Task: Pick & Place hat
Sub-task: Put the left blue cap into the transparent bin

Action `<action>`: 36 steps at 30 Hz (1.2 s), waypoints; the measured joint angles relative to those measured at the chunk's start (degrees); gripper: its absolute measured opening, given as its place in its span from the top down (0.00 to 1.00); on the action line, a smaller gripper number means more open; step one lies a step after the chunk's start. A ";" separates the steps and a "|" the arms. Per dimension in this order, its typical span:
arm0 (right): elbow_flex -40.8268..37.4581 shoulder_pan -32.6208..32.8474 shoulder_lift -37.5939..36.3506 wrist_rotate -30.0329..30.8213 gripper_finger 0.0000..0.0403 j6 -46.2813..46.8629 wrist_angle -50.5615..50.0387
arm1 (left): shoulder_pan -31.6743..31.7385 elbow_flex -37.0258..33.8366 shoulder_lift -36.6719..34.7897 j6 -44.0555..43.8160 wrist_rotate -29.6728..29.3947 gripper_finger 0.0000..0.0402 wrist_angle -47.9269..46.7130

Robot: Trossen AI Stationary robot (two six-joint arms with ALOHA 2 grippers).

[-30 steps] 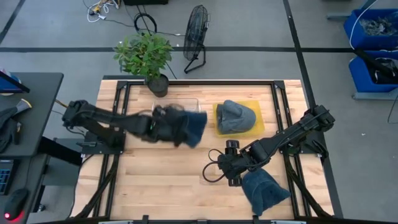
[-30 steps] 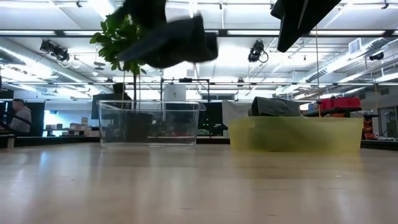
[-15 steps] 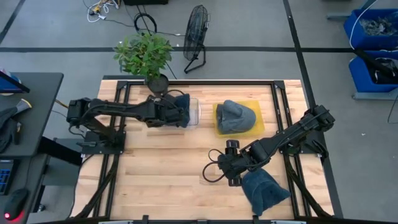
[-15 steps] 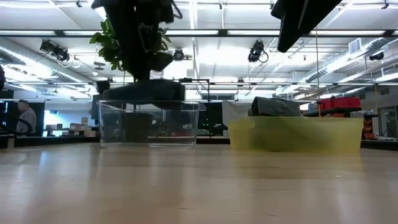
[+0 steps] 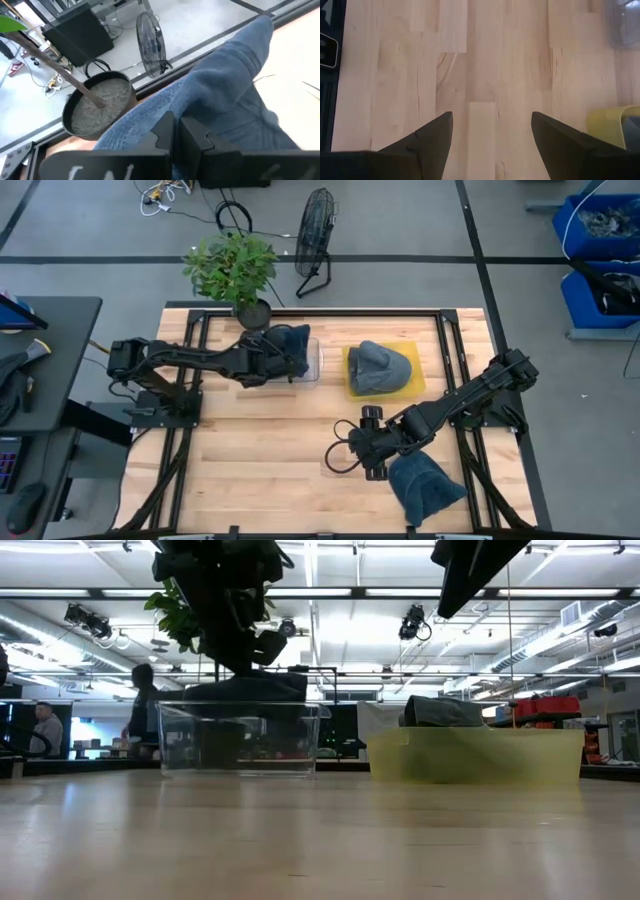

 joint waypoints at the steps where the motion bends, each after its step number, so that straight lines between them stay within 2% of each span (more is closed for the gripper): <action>1: 0.00 0.01 0.00 0.00 0.32 0.00 0.01 | 0.00 0.00 0.00 -0.10 0.45 0.95 -0.08; 10: 0.00 0.01 0.00 0.00 0.32 0.00 -0.01 | -2.48 0.00 0.00 -0.01 9.29 0.95 -0.19; 18: 0.00 0.00 0.00 0.00 0.32 -0.18 -0.03 | -4.24 0.00 -0.02 1.39 13.78 0.95 -3.75; 22: 0.00 0.00 0.00 0.00 0.32 -0.22 -0.03 | -3.05 0.00 -0.07 1.40 19.20 0.93 -5.00; 28: 0.00 0.01 0.00 0.00 0.32 -0.22 -0.03 | 0.67 0.00 -0.07 1.48 30.34 0.88 -9.16; 36: 0.00 0.00 0.00 0.00 0.32 -0.25 -0.16 | 4.63 0.00 -0.07 7.92 27.78 0.80 -9.34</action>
